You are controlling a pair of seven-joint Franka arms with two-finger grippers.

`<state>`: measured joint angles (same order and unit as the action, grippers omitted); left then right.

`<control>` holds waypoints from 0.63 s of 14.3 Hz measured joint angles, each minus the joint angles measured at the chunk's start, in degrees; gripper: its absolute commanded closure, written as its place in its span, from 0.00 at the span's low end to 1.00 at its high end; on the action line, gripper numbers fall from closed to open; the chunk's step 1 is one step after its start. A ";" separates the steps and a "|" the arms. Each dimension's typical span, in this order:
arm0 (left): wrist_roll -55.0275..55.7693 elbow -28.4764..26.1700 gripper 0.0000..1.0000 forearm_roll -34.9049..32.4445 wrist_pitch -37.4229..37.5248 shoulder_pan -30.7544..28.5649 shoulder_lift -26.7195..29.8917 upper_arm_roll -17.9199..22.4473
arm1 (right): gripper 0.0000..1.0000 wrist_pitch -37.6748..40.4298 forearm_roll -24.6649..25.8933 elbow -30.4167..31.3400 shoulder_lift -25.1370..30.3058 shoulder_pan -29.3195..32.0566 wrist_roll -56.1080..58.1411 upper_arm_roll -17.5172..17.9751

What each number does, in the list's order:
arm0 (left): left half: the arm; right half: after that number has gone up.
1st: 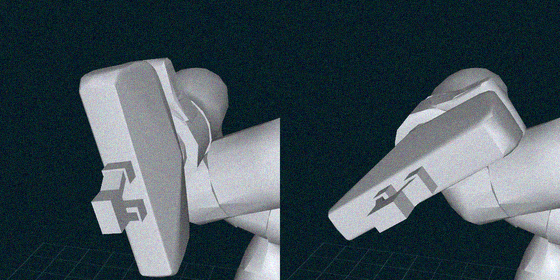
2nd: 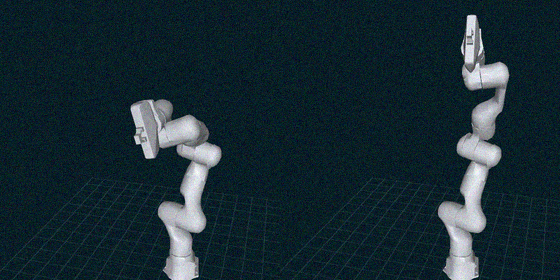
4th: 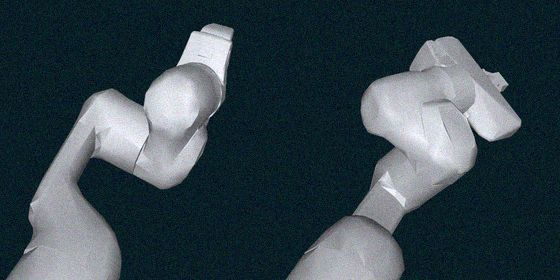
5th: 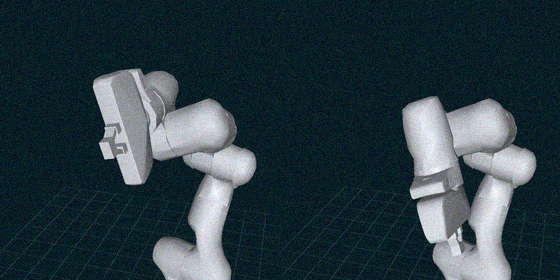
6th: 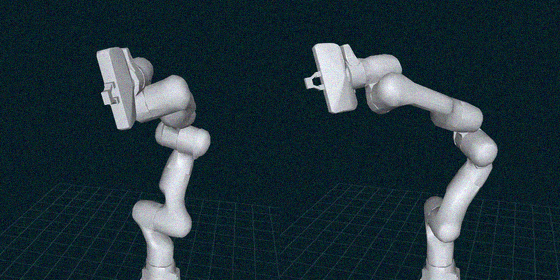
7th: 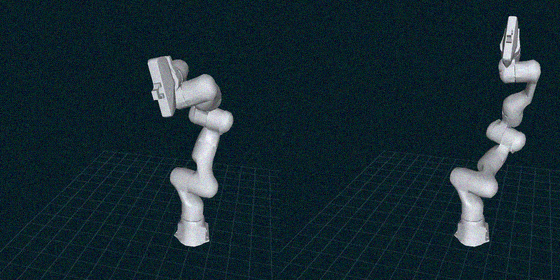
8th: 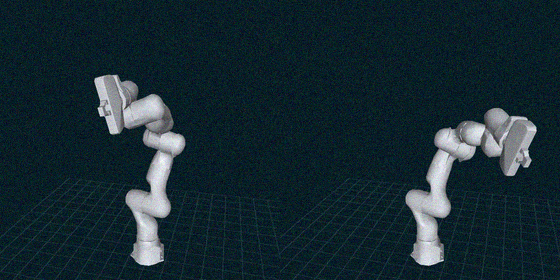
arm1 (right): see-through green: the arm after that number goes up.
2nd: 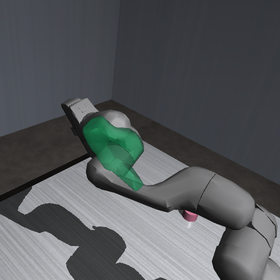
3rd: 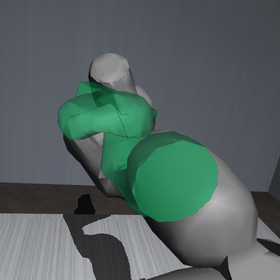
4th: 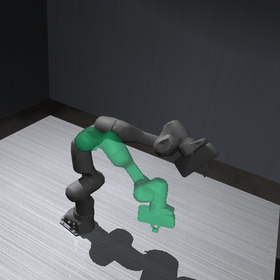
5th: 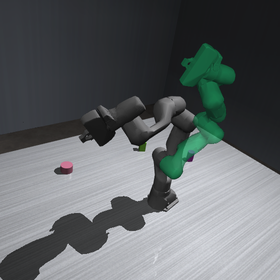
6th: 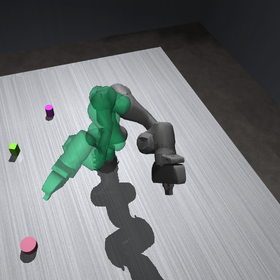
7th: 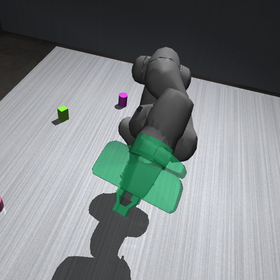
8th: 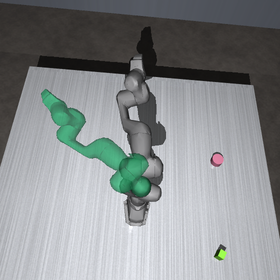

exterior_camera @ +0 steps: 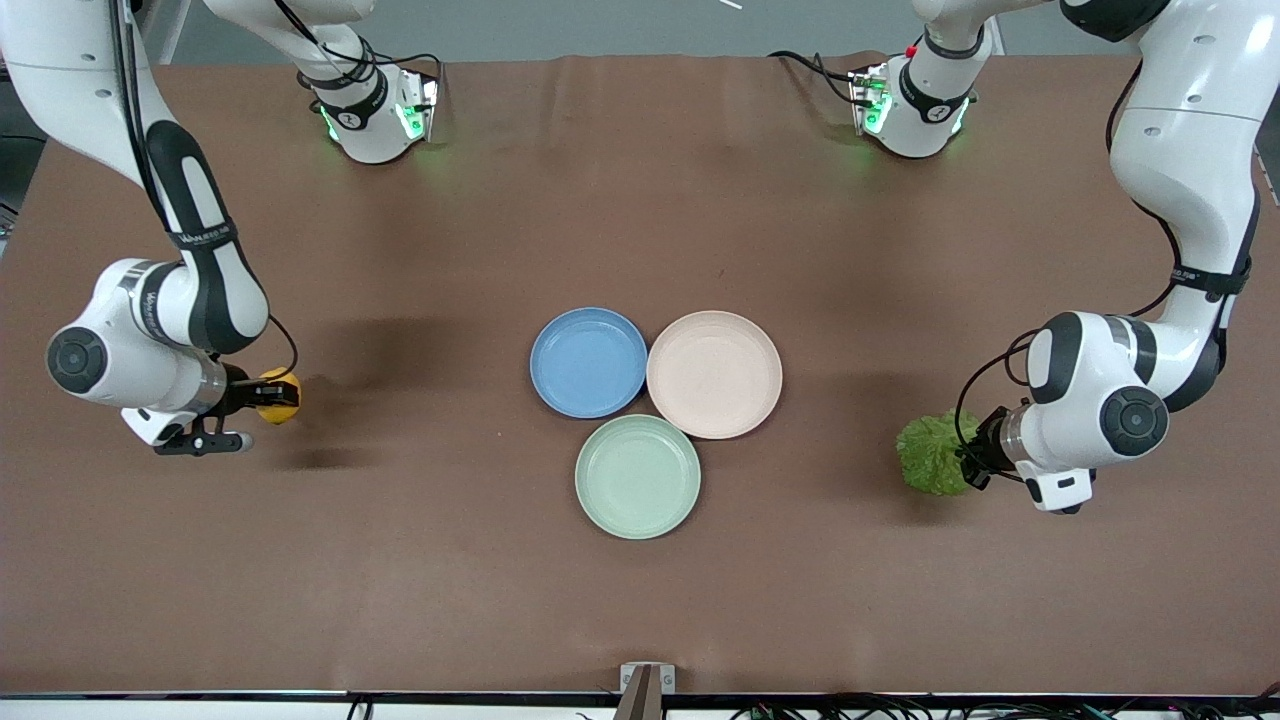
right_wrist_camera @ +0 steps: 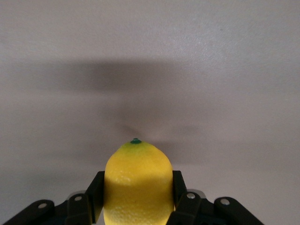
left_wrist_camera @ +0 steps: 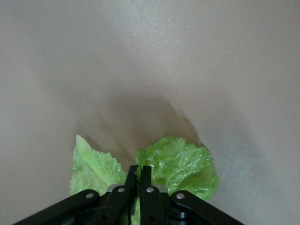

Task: Pick lemon and lettuce from plates
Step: 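Carry the lemon off the blue plate while the left gripper carries the lettuce, then open the right gripper on the lemon while the left gripper releases the lettuce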

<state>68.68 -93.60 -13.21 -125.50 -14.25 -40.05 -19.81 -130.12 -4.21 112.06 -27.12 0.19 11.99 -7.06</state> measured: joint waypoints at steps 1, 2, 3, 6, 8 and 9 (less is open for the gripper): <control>-1.39 0.02 0.00 0.00 -0.31 -0.29 -0.32 0.00 | 0.74 -0.36 0.00 0.00 -0.46 0.00 0.00 0.00; -3.26 0.17 0.00 0.00 -0.47 -0.55 -0.38 -0.01 | 0.74 -0.49 0.00 -0.01 -0.63 0.00 0.00 0.00; -5.71 0.66 0.00 0.00 -0.53 -0.73 -0.24 -0.04 | 0.74 -0.59 0.00 0.00 -0.71 0.00 0.00 0.01; -15.16 3.81 0.00 -0.01 0.64 -0.87 2.33 -0.09 | 0.74 -2.34 -0.03 0.12 -1.85 0.00 -0.02 0.09; -19.64 6.04 0.00 -0.01 3.68 -1.33 5.82 -0.11 | 0.68 -3.30 -0.06 -0.02 -2.81 -0.01 -0.05 0.13; -21.57 6.89 0.00 -0.01 5.28 -2.18 7.68 -0.21 | 0.29 -3.43 -0.06 -0.02 -2.84 0.01 -0.06 0.13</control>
<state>47.12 -86.71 -13.22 -120.22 -16.42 -32.37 -20.03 -133.55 -4.27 112.04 -29.96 0.20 11.93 -6.93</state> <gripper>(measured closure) 0.013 0.396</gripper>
